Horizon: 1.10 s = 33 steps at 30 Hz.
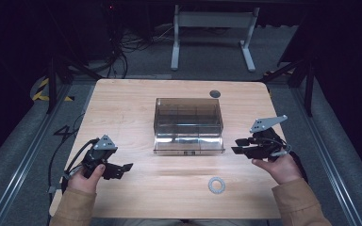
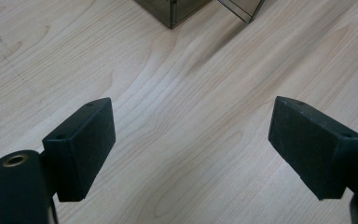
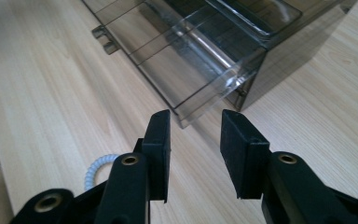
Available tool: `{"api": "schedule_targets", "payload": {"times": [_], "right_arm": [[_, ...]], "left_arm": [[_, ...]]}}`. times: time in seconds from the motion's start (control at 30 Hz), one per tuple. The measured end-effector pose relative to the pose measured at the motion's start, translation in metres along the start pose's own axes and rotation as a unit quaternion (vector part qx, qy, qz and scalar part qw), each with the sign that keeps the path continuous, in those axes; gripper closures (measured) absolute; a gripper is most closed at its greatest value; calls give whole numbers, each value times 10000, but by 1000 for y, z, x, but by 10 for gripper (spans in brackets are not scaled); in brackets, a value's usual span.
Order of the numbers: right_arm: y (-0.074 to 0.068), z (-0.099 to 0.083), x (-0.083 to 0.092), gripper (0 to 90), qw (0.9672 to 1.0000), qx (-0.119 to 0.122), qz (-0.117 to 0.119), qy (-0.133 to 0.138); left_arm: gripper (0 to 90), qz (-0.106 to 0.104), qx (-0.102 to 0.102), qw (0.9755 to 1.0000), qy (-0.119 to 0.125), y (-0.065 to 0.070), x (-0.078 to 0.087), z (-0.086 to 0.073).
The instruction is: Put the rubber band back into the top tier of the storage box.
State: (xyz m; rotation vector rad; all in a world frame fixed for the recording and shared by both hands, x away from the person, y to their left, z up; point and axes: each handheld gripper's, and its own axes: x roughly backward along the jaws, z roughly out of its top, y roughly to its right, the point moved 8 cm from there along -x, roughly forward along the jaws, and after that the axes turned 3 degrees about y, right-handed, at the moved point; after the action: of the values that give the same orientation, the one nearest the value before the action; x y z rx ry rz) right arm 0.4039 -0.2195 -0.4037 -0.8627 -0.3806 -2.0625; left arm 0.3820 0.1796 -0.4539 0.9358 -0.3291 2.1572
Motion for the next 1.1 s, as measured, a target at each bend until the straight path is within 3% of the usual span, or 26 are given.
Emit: {"api": "schedule_targets", "payload": {"times": [0.27,0.67,1.0,1.1], "right_arm": [[-16,10,-1,623,9989,320,228,-254],[-29,25,-7,610,9955,688,378,-533],[-39,34,-12,588,9900,947,663,-804],[-40,33,-13,586,9861,1161,697,-962]], "left_arm": [[154,-42,-45,10000,-3,2,0,0],[155,-70,-54,10000,0,1,-1,-1],[154,-90,-118,9999,-20,1,-1,-3],[154,-106,-115,9999,-5,0,-1,-3]]}}
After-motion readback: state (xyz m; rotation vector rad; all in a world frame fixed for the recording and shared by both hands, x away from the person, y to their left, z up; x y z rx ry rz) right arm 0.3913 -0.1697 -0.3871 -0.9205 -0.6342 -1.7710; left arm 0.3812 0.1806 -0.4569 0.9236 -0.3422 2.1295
